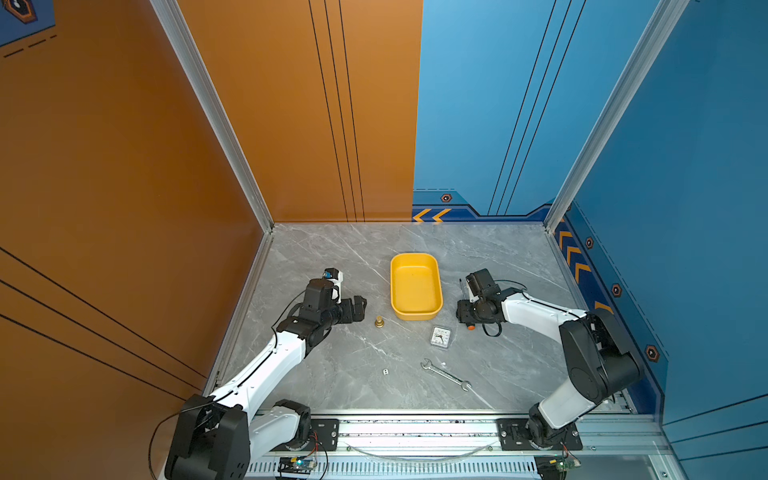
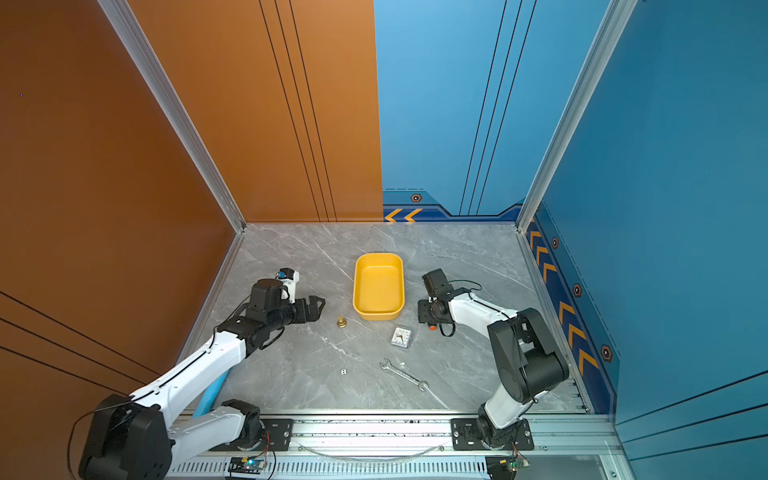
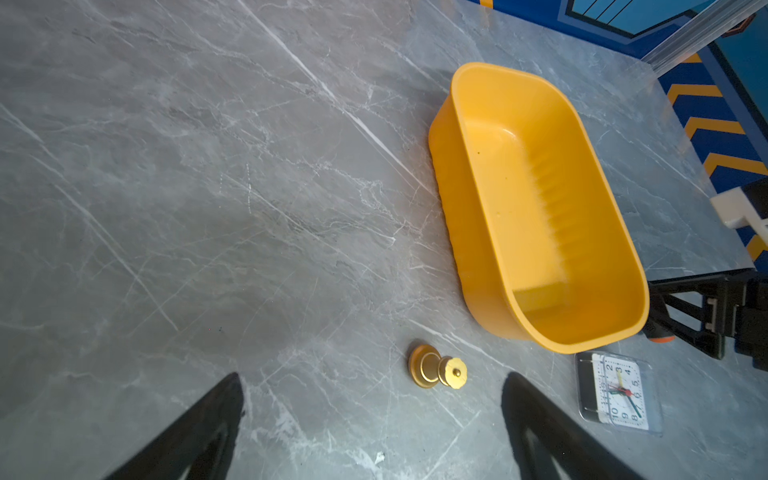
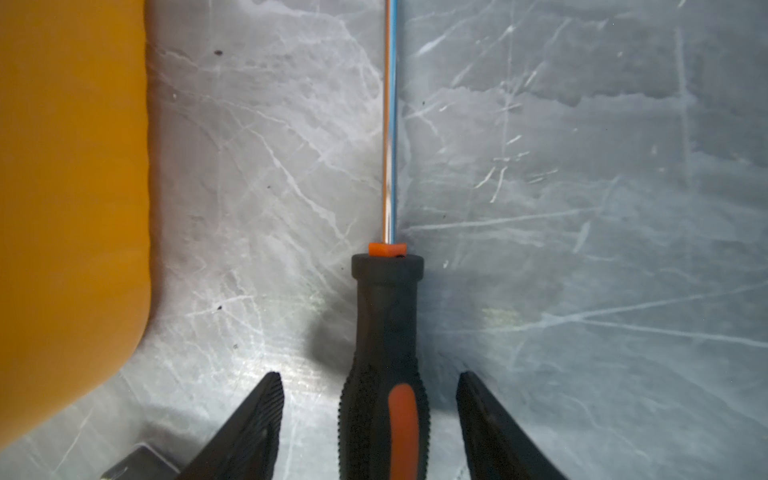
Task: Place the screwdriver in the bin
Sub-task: 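Lower the right gripper and close it on the screwdriver handle, then lift the screwdriver with the right gripper toward the yellow bin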
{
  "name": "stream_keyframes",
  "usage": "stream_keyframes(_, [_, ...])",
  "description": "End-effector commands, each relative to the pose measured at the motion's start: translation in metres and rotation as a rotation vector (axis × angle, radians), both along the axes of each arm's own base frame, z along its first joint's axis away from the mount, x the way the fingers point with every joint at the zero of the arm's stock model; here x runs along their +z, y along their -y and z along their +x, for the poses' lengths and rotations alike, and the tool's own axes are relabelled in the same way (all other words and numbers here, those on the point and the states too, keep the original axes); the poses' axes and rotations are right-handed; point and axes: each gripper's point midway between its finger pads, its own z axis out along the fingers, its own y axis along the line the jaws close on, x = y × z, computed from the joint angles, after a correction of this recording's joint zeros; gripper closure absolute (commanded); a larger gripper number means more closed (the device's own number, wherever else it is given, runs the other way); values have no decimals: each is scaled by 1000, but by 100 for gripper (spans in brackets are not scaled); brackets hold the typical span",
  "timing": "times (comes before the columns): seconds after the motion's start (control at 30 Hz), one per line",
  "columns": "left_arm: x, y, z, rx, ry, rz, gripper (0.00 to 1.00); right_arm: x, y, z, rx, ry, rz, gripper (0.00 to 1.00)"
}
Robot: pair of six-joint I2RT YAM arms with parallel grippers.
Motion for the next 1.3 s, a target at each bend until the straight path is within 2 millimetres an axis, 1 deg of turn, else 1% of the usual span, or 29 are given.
stream_keyframes(0.0, [5,2,-1,-3,-19,-21,2,-3,9,-4,-9,-27,-71,40])
stream_keyframes(0.17, [4,1,-2,0,-26,-20,2,-8,9,-7,-2,-45,-74,52])
stream_keyframes(0.33, [4,3,-4,-9,-29,-31,2,-11,7,-9,6,-64,-67,67])
stream_keyframes(0.43, [5,3,-4,-6,-25,-34,2,-12,5,-10,11,-77,-60,74])
stream_keyframes(0.57, [6,2,-6,-3,-22,-39,2,-10,3,-10,8,-79,-43,88])
stream_keyframes(0.63, [6,3,-6,-4,-22,-42,2,-7,-1,-9,4,-78,-13,97])
stream_keyframes(0.67, [6,3,-6,-3,-24,-44,2,-6,-3,-10,3,-81,5,100])
stream_keyframes(0.73, [4,3,-7,-3,-32,-45,2,0,-7,-9,-7,-82,54,100])
stream_keyframes(0.8, [3,3,-7,-2,-38,-45,2,8,-10,-7,-23,-75,99,100])
stream_keyframes(0.9, [3,4,-5,-5,-42,-48,2,27,-9,-2,-67,-40,159,100])
stream_keyframes(1.1, [4,6,-2,-8,-34,-54,2,80,-12,11,-171,83,286,100])
stream_keyframes(1.17, [4,8,-1,-15,-37,-58,2,101,-13,15,-189,134,317,100])
stream_keyframes(1.27, [6,11,-1,-30,-39,-72,2,137,-18,22,-192,224,354,100])
